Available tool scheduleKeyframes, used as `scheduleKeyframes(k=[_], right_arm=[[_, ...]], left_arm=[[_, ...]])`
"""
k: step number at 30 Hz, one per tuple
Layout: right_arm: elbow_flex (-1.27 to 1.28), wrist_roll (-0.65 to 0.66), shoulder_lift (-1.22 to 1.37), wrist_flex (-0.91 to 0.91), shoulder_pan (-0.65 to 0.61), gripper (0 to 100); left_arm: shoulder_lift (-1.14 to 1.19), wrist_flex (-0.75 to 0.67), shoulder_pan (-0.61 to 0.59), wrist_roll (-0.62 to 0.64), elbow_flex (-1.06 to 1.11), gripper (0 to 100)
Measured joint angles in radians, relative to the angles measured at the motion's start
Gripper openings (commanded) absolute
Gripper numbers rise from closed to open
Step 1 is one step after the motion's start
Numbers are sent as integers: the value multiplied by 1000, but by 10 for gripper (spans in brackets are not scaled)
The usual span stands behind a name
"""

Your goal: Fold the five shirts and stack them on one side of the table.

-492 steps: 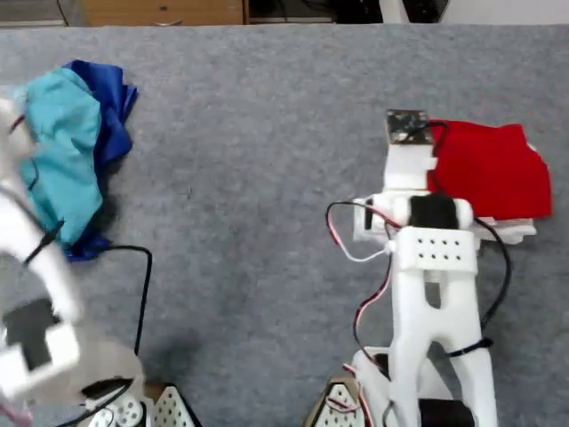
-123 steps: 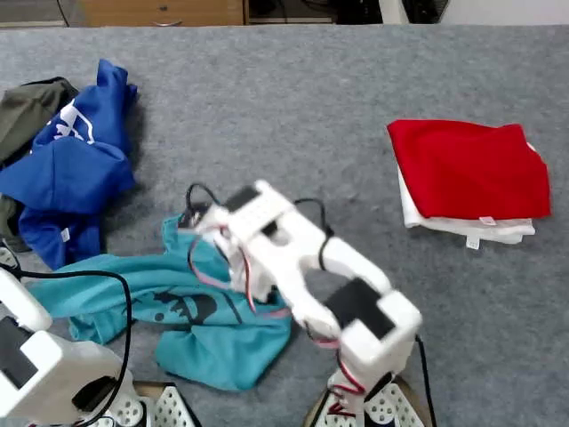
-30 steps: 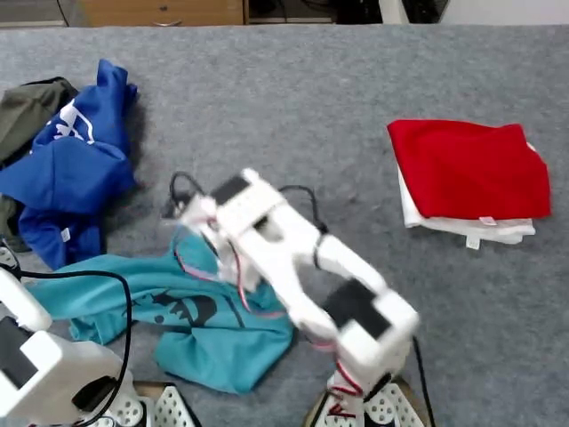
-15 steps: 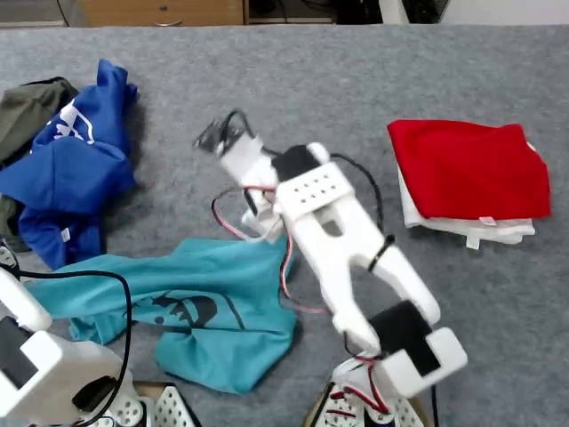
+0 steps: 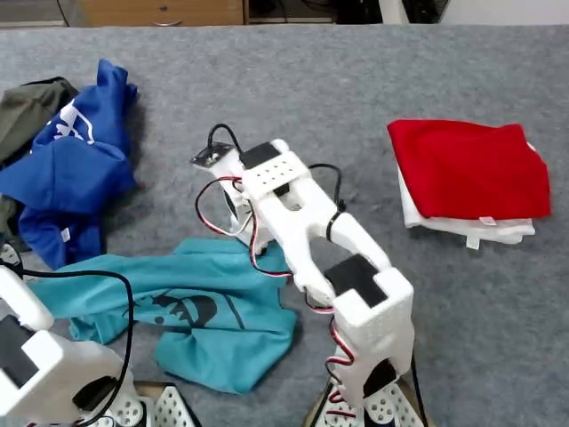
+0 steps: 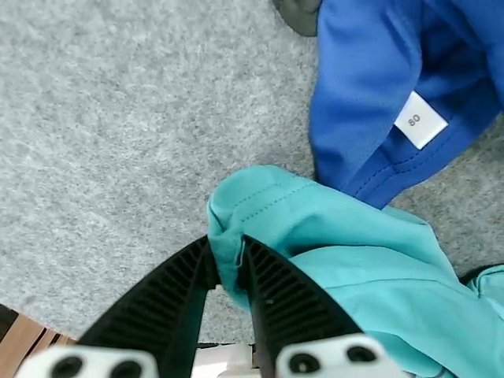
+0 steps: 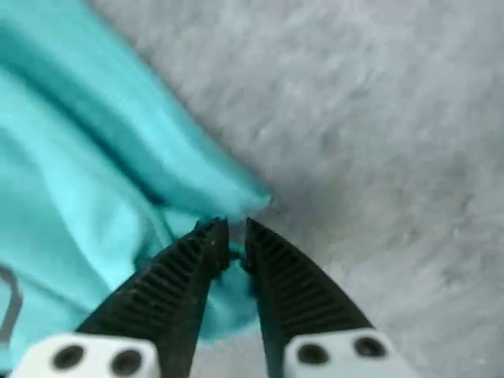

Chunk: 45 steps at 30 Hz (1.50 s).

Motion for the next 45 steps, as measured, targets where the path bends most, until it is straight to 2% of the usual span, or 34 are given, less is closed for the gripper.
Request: scheduleKeyframes(k=[6, 11, 16, 20, 25, 28, 33, 37, 41, 45], right_arm=[[203, 89, -230, 21, -46, 49], [491, 155, -336, -101, -158, 56], [559, 198, -388, -157, -184, 105], [522, 199, -465, -158, -107, 157], [430, 198, -601, -164, -20, 161], [359, 112, -634, -164, 17, 161], [341, 2, -563, -281, 37, 161], [295, -25, -347, -422, 35, 160], [164, -23, -123, -318, 35, 159], [135, 28, -103, -180, 34, 146]], left_arm=[[0, 0, 0, 0, 0, 19], [0, -5, 0, 0, 0, 19], [0, -18, 0, 0, 0, 19], [0, -18, 0, 0, 0, 19], [0, -18, 0, 0, 0, 19], [0, -18, 0, 0, 0, 19], [0, -18, 0, 0, 0, 19], [0, -18, 0, 0, 0, 19], [0, -18, 0, 0, 0, 19], [0, -18, 0, 0, 0, 19]])
